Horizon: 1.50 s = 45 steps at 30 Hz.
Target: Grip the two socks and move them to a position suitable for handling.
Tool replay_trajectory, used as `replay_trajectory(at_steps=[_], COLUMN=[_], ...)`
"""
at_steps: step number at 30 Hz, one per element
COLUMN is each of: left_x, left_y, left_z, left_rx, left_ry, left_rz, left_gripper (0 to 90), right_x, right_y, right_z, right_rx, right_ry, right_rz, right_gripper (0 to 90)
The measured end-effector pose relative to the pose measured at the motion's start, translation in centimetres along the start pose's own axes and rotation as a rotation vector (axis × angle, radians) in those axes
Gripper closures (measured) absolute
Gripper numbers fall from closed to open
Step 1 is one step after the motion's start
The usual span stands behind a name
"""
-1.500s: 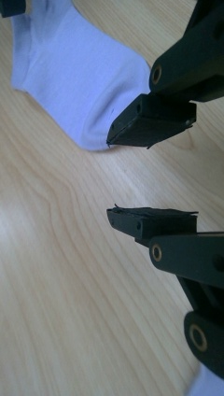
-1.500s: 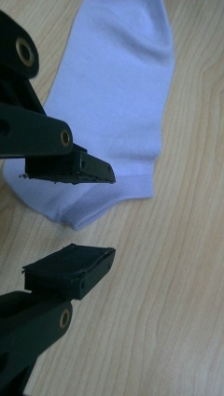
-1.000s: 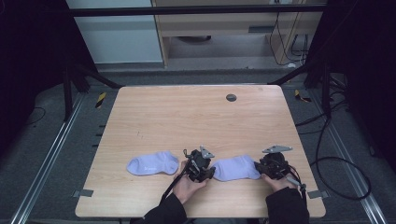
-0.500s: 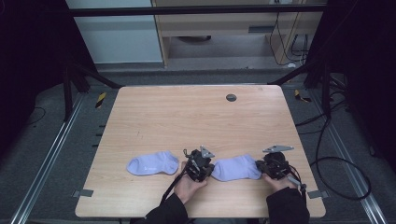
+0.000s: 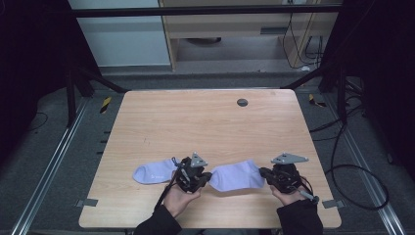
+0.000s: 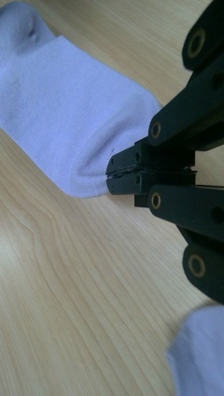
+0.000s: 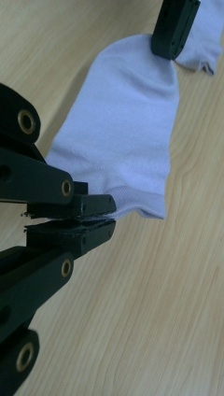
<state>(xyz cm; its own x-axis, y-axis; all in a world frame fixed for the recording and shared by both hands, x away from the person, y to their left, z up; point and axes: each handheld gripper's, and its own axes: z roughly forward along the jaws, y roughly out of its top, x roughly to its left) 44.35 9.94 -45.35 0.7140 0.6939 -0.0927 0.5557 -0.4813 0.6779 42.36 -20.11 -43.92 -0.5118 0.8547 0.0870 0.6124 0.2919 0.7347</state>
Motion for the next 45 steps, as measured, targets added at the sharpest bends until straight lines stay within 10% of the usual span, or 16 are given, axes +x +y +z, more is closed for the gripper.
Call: replay_trajectory(at_steps=[14, 24, 45], left_x=[2.3, 2.7, 5.6], left_y=[-3.9, -4.7, -4.9], left_z=[-2.2, -1.1, -5.5], left_rx=[0.046, 0.089, -0.087], left_ry=[0.032, 0.060, 0.167], left_rz=[-0.015, -0.007, -0.077], left_gripper=[88.3, 84.9, 51.3], right_x=[4.2, 4.5, 3.4], right_y=[-0.3, -1.1, -0.2], right_z=[2.9, 4.3, 3.2], right_rx=[0.053, 0.114, -0.037], right_ry=[0.108, 0.103, 0.036], right_rz=[-0.033, -0.042, -0.014], right_gripper=[86.4, 85.4, 54.7])
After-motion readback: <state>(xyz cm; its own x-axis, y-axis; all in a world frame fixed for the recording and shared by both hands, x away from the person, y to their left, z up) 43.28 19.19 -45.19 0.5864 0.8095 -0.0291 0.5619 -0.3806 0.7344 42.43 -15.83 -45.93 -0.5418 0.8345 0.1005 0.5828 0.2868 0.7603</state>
